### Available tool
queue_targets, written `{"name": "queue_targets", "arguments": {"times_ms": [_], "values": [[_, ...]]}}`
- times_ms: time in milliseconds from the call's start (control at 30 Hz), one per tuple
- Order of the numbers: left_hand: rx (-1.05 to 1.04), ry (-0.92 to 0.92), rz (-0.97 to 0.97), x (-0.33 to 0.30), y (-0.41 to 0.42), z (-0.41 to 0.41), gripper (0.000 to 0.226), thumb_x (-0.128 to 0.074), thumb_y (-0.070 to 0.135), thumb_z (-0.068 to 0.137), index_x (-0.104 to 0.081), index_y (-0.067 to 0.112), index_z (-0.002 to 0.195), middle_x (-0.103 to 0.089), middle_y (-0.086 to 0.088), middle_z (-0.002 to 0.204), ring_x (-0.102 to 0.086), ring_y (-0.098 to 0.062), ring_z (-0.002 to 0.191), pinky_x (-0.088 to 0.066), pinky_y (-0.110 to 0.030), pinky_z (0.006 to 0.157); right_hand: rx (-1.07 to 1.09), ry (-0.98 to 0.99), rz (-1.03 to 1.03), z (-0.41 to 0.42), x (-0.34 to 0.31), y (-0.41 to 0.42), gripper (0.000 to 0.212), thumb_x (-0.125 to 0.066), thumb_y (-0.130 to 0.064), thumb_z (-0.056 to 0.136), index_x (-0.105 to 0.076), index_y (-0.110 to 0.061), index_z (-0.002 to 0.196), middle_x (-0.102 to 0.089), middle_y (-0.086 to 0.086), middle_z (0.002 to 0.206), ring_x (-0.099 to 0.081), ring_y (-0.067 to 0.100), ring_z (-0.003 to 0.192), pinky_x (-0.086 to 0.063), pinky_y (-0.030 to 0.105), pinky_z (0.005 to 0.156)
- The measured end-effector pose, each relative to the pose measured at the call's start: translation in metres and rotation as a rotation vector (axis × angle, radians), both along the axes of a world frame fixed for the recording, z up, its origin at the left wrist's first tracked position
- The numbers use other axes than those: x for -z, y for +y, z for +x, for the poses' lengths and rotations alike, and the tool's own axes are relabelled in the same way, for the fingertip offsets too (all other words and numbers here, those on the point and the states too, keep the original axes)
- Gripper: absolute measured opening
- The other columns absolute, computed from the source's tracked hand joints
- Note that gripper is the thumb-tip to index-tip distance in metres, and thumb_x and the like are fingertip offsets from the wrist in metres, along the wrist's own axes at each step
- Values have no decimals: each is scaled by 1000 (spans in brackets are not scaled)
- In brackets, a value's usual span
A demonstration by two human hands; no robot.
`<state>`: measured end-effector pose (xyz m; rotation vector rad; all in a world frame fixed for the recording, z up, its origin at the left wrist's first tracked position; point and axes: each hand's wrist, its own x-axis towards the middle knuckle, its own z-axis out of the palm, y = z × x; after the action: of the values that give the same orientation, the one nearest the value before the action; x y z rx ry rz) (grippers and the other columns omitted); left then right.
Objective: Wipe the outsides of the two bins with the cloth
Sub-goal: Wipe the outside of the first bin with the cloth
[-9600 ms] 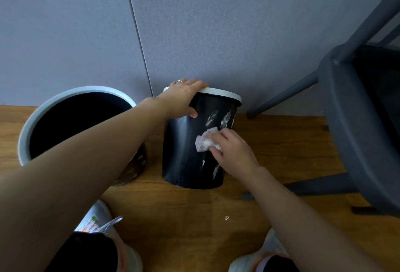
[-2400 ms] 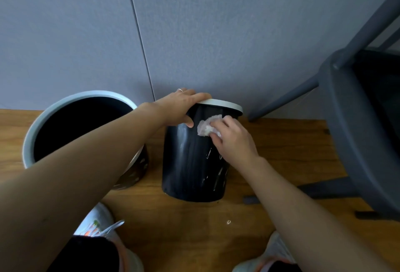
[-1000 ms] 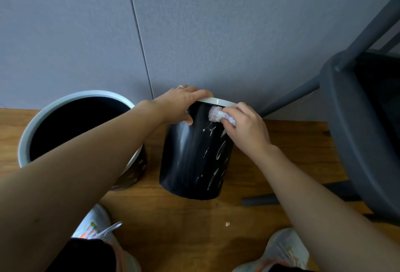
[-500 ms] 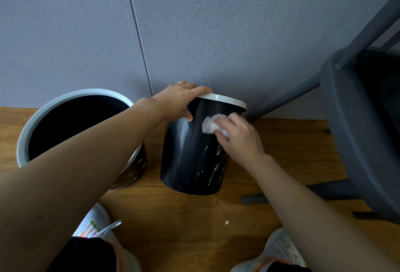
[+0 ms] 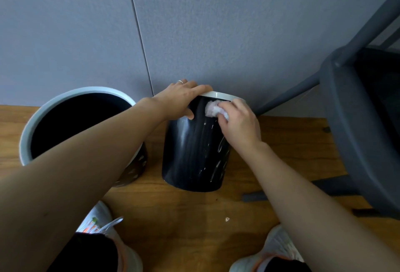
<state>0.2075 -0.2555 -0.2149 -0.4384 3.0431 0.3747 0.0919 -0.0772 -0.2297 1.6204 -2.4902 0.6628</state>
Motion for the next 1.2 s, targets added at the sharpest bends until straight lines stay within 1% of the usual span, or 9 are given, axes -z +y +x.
{"name": "queue_targets", "arguments": {"times_ms": [133, 233, 400, 567, 667, 767, 833, 1033, 1200], "values": [[-4, 9, 13, 0, -3, 1, 88, -80, 25, 73, -28, 33, 144, -50, -5, 120, -45, -29, 109, -41, -47, 94, -188, 5, 132, 25, 22, 33, 29, -59, -20, 90, -61, -19, 119, -54, 3, 106, -52, 15, 93, -50, 26, 66], [6, 10, 18, 0, -3, 1, 87, -79, 25, 75, -27, 34, 143, -49, -4, 121, -44, -28, 109, -41, -46, 94, -337, -18, 192, 38, 36, 59, 26, -62, -15, 88, -66, -16, 114, -60, 4, 106, -58, 18, 93, -55, 29, 66], [-9, -7, 20, -1, -1, 2, 88, -79, 25, 76, -25, 33, 145, -49, -5, 124, -43, -29, 113, -39, -46, 97, -182, -7, 98, 17, 24, 35, 27, -59, -19, 92, -63, -18, 119, -55, 3, 104, -53, 16, 91, -47, 25, 68], [-10, -12, 14, -4, 1, 2, 87, -79, 24, 76, -26, 32, 145, -49, -6, 123, -43, -30, 113, -39, -48, 98, -27, -16, 27, 3, 8, 3, 27, -60, -20, 91, -64, -15, 117, -54, 7, 100, -53, 24, 92, -43, 30, 67], [-4, -13, 19, -5, 0, 2, 86, -78, 24, 77, -26, 32, 145, -49, -6, 123, -43, -30, 113, -39, -47, 97, -169, 14, 107, 21, 20, 24, 28, -57, -20, 90, -62, -19, 117, -53, 3, 102, -52, 17, 91, -46, 25, 65], [7, -1, 23, -5, 0, 1, 84, -77, 24, 78, -26, 33, 144, -49, -5, 123, -43, -29, 113, -39, -47, 97, -319, 17, 159, 35, 32, 49, 25, -60, -14, 88, -67, -15, 112, -60, 5, 100, -58, 19, 87, -54, 29, 63], [9, 1, 16, -5, 1, 0, 85, -78, 24, 77, -26, 33, 144, -49, -5, 123, -43, -29, 113, -39, -47, 96, -315, 44, 144, 32, 30, 47, 24, -60, -14, 88, -68, -14, 111, -61, 6, 99, -58, 20, 87, -54, 31, 62], [1, -17, 8, -6, 2, 0, 86, -78, 23, 76, -27, 32, 145, -49, -5, 123, -44, -30, 113, -39, -46, 98, -86, 95, 91, 15, 3, 2, 28, -55, -17, 92, -65, -13, 118, -56, 10, 98, -54, 27, 87, -43, 33, 60], [7, -8, 20, -6, 1, 0, 85, -78, 24, 77, -27, 34, 144, -49, -5, 122, -44, -30, 112, -39, -48, 97, -287, 116, 230, 31, 16, 32, 27, -54, -20, 92, -61, -18, 119, -56, 6, 105, -53, 21, 90, -50, 32, 68]]}}
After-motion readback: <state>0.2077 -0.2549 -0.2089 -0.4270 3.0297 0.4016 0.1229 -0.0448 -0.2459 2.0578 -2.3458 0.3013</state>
